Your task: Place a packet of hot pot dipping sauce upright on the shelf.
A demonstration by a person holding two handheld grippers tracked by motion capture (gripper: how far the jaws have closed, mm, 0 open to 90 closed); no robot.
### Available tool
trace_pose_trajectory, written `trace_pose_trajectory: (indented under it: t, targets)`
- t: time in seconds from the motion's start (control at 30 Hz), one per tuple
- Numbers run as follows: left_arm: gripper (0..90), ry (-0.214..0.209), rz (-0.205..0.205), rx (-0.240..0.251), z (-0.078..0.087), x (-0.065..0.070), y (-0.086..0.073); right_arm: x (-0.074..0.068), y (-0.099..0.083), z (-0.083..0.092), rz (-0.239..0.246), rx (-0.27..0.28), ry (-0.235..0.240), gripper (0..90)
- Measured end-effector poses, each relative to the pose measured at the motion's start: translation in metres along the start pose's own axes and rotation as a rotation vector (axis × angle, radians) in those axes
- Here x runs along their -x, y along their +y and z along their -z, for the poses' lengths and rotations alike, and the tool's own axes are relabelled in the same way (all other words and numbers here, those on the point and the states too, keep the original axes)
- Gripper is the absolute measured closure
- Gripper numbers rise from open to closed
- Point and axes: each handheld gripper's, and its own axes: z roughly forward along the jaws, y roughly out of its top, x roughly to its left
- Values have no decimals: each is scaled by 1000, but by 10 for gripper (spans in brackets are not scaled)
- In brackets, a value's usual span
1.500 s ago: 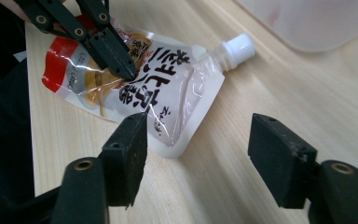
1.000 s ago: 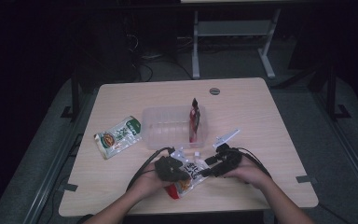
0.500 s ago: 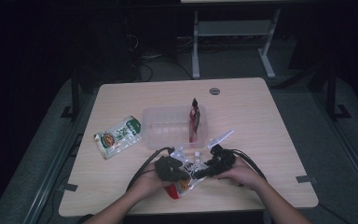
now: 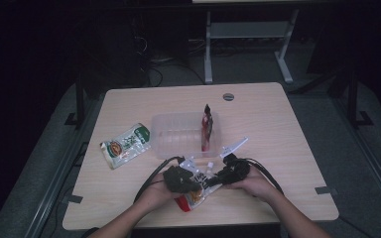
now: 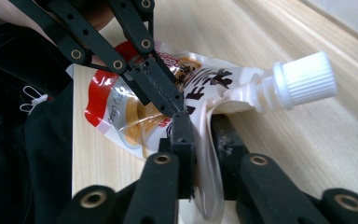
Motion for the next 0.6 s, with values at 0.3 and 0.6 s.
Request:
trace_pose_trajectory:
  t: [0.3,0.6]
  targets:
    - [897,-23,10,73,23,-1,-4,-10,6,10,84,47,2,896]
    - [898,-1,29,72,46,-6,-15,-15,10,30,97,102,-16,897]
